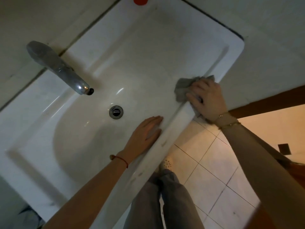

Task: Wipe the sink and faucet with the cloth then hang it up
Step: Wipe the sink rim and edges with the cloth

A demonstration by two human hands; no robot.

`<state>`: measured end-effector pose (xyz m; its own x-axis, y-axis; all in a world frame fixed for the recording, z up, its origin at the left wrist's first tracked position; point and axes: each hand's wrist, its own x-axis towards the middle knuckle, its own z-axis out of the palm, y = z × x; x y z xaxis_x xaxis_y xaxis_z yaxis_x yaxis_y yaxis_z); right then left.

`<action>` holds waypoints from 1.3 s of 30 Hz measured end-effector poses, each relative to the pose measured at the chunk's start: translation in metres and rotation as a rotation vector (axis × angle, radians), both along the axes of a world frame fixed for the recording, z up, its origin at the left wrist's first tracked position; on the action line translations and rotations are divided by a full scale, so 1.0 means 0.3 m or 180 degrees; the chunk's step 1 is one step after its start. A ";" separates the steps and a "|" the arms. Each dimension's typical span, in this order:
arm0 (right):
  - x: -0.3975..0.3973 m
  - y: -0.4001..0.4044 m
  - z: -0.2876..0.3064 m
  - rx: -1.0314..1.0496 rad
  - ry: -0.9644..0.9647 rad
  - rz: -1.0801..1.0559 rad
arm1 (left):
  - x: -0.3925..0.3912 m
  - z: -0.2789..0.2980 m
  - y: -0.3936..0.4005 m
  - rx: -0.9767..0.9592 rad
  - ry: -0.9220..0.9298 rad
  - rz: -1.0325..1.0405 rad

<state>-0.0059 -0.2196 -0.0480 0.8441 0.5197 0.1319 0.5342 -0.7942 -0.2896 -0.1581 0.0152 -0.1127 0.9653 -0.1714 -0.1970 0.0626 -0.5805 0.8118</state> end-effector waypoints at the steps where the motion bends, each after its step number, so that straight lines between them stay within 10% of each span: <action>1: -0.001 0.008 0.004 0.0049 -0.0034 -0.0294 | 0.001 -0.002 0.002 -0.0009 -0.0022 0.0000; 9: -0.271 0.078 -0.016 0.0029 0.0202 0.0990 | 0.004 -0.025 -0.003 -0.0064 0.0015 0.0153; 15: -0.036 0.018 -0.002 0.0136 -0.0108 -0.0537 | -0.015 -0.002 -0.003 -0.0128 -0.0048 0.0169; 22: -0.328 0.111 -0.022 0.0139 0.0238 0.0830 | -0.073 0.040 0.039 -0.0018 -0.0035 0.0043; 28: -0.168 0.100 -0.013 0.0151 0.0022 -0.0377 | -0.246 -0.013 0.153 0.0324 -0.0282 -0.0105; 35: -0.460 0.202 -0.025 0.0226 0.0250 0.1283 | -0.268 0.018 0.149 0.0323 -0.0171 0.0094; 39: -0.201 0.102 -0.015 0.0099 -0.0048 0.0350 | -0.284 -0.018 0.162 0.0587 -0.0423 -0.0005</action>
<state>-0.0661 -0.1891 -0.0525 0.7801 0.6044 0.1615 0.6220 -0.7214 -0.3046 -0.2432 0.0639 -0.1180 0.9846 -0.1459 -0.0962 -0.0390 -0.7199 0.6930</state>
